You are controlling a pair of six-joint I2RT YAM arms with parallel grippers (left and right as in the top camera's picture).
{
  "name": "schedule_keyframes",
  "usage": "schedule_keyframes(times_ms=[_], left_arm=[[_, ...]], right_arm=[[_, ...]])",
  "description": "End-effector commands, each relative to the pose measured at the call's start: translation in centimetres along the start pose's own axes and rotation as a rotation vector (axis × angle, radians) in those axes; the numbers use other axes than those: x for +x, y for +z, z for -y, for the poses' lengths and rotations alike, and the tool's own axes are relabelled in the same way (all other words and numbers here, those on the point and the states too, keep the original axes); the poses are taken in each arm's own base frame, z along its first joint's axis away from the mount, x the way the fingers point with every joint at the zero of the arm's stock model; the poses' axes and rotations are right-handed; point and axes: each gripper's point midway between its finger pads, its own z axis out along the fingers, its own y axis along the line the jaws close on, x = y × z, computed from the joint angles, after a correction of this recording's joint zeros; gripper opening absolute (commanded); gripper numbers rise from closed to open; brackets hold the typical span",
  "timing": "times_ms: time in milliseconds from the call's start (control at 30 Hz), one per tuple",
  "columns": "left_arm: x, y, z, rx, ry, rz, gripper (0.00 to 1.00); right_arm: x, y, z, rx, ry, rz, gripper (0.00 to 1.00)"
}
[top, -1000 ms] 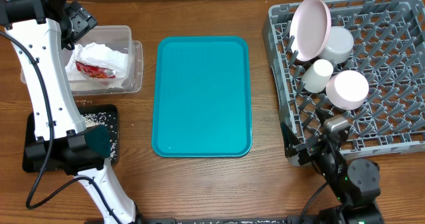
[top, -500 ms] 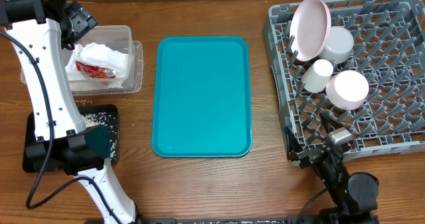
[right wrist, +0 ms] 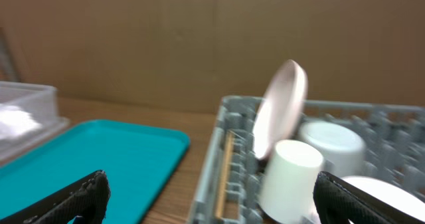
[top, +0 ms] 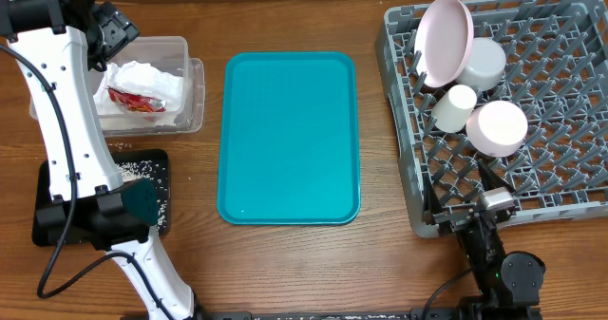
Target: Sort waste into correct bins and load items into the dishwasher
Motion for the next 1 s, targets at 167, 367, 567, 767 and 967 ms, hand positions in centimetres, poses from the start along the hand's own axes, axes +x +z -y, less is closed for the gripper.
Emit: schedule_keyframes(times_ms=[167, 367, 567, 767, 967], left_arm=[[-0.1, -0.9, 0.3, 0.019, -0.005, 0.019, 1.0], [-0.1, -0.9, 0.3, 0.019, -0.005, 0.019, 1.0], [-0.1, -0.9, 0.3, 0.019, -0.005, 0.019, 1.0], [-0.1, -0.9, 0.3, 0.019, -0.005, 0.019, 1.0], [-0.1, -0.9, 0.3, 0.019, -0.005, 0.019, 1.0]], right_arm=[[2.0, -0.4, 3.0, 0.176, 0.001, -0.07, 1.0], [2.0, -0.4, 3.1, 0.18, 0.001, -0.07, 1.0], [2.0, -0.3, 2.7, 0.165, 0.001, -0.07, 1.0], [2.0, -0.3, 2.7, 0.165, 0.001, -0.07, 1.0], [2.0, -0.3, 2.7, 0.165, 0.001, -0.07, 1.0]])
